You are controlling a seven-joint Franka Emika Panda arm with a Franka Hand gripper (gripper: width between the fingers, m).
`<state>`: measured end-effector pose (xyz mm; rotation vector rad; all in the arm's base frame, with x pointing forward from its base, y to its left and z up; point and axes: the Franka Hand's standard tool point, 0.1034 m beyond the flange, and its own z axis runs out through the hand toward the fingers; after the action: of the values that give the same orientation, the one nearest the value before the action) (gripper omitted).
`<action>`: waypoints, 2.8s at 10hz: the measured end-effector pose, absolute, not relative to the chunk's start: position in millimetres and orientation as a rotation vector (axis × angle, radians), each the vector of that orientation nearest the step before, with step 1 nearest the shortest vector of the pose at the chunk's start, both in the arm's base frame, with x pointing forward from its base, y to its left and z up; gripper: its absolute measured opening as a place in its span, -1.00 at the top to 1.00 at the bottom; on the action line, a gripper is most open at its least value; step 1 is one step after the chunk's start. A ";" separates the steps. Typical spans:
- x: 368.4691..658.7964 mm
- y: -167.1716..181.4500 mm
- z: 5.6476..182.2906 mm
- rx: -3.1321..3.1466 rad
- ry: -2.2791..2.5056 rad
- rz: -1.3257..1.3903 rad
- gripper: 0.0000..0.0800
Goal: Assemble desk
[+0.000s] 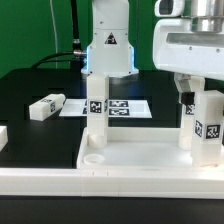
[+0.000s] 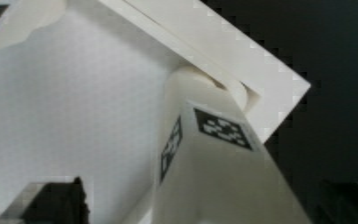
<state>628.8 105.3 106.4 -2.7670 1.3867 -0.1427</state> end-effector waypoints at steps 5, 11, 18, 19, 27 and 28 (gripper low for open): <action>632.1 105.2 109.0 -3.027 0.774 -0.171 -0.62; 634.8 102.7 111.3 -3.160 0.081 -0.182 -0.62; 635.2 103.9 111.3 -3.180 -0.201 -0.180 -0.24; 635.2 103.9 111.3 -3.180 -0.200 -0.180 0.14; 635.4 102.7 111.3 -3.167 0.172 -0.187 0.27; 635.3 99.8 110.9 -3.114 0.407 -0.180 0.27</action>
Offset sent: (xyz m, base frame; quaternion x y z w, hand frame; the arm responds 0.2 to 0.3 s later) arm 0.0079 0.0059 0.0070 -0.0113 -0.0060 -0.2434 0.9698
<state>635.3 99.8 110.9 -3.1140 0.4071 -0.1802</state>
